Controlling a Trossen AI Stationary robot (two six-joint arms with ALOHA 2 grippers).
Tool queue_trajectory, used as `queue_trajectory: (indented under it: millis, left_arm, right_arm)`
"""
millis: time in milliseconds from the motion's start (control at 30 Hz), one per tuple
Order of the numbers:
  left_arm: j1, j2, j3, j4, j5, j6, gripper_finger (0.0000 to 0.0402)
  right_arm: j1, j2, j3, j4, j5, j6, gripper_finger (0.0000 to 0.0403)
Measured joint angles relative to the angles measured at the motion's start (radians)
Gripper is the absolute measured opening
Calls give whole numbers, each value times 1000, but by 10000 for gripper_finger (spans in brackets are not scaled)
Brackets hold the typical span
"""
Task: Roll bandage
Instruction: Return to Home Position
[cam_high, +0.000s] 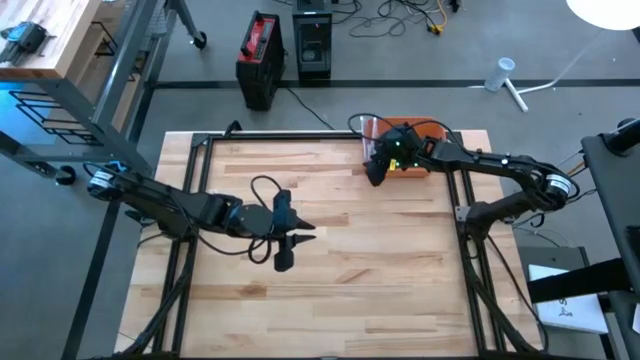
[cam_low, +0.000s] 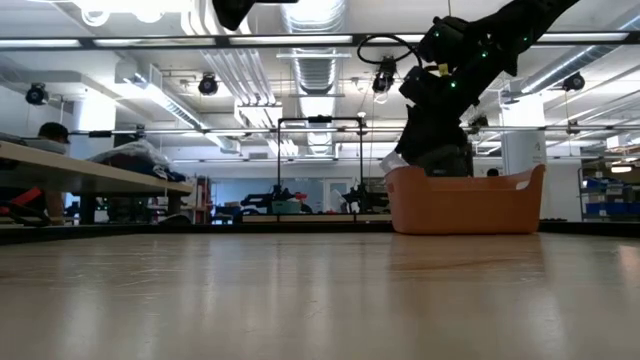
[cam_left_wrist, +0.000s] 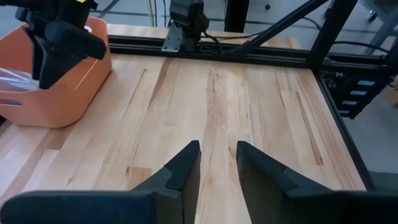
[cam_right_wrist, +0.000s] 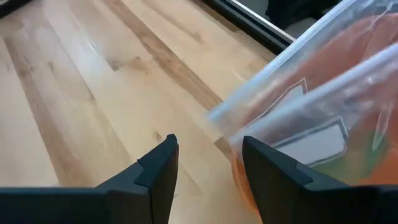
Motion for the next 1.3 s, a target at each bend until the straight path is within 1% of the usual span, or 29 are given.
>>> queue_trajectory:
  millis: [200,267,367,433,600,633,667,767,867,967,1033,1133,1300]
  left_arm:
    - [1,0,-28,55,1,-2,105]
    - [1,0,-28,59,1,-2,107]
    - [1,0,-28,73,1,1,106]
    - [0,-1,-28,82,1,1,103]
    - [0,-1,-28,80,3,-1,91]
    - [0,-1,-28,79,5,-2,89]
    - [-3,-1,-28,80,7,-2,86]
    - [-8,-1,-29,80,8,-3,79]
    - [-11,-1,-33,81,8,-3,78]
    - [-11,-1,-33,82,8,5,81]
    - [-11,-1,-33,81,8,18,84]
    - [-11,-1,-34,82,8,39,89]
    - [-11,-1,-34,81,8,47,91]
  right_arm:
    - [4,-22,0,21,-10,-40,174]
    - [4,-42,0,18,-33,-56,174]
    - [1,-86,4,12,-31,-79,173]
    - [-9,-118,5,12,31,-81,170]
    - [-32,-143,3,-41,363,-79,157]
    - [-42,-133,3,-62,390,-80,152]
    - [-56,-118,3,-83,395,-82,147]
    - [-105,-41,0,-113,318,-83,128]
    - [-157,51,0,-49,228,-84,108]
    - [-194,144,17,23,168,-84,91]
    - [-202,194,58,44,153,-90,81]
    - [-203,244,126,40,142,-184,68]
    - [-199,256,225,-52,133,-224,53]
